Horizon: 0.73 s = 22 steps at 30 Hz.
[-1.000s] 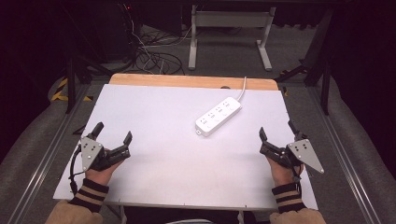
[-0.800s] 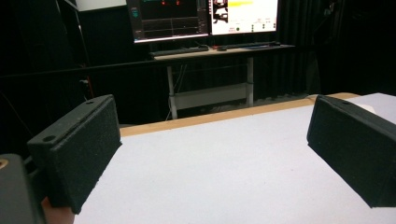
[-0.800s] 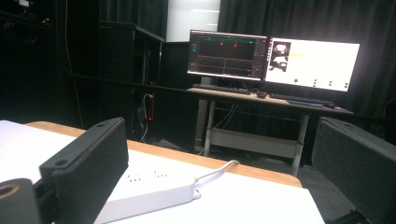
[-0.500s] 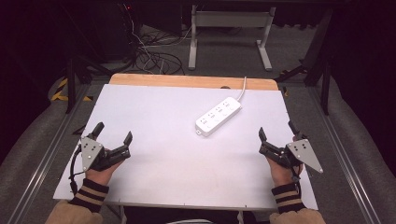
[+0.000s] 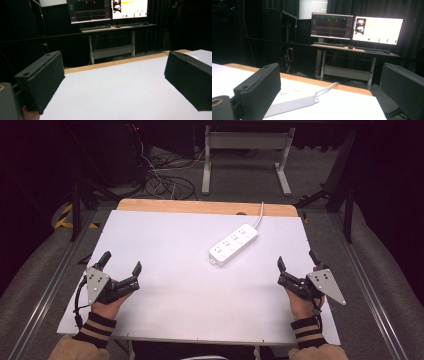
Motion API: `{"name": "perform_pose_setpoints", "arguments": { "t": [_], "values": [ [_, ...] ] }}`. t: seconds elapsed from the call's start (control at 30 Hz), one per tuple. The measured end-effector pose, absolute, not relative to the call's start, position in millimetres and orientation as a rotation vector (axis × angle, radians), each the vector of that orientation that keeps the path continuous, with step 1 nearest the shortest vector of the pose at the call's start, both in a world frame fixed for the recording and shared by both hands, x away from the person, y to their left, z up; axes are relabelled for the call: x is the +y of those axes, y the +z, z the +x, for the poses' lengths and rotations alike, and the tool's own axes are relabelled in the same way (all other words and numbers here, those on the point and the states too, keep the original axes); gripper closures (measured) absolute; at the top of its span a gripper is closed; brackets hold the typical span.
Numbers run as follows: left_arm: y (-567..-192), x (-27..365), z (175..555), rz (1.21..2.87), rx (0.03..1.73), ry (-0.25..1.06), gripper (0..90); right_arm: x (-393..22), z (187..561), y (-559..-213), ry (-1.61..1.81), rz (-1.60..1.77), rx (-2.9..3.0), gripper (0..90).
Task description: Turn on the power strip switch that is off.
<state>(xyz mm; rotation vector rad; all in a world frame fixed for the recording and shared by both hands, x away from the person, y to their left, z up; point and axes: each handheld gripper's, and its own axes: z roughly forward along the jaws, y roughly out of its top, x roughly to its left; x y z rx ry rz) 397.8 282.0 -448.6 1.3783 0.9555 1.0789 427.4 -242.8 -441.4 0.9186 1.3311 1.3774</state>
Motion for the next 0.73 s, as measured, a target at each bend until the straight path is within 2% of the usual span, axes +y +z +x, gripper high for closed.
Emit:
{"name": "perform_pose_setpoints", "arguments": {
  "t": [0.73],
  "values": [
    [-449.2, 281.4, 399.4, 1.387, 0.951, 1.075, 3.4, -241.1, 430.0, -443.2, 1.369, 0.932, 1.353, 3.9]
  ]
}}
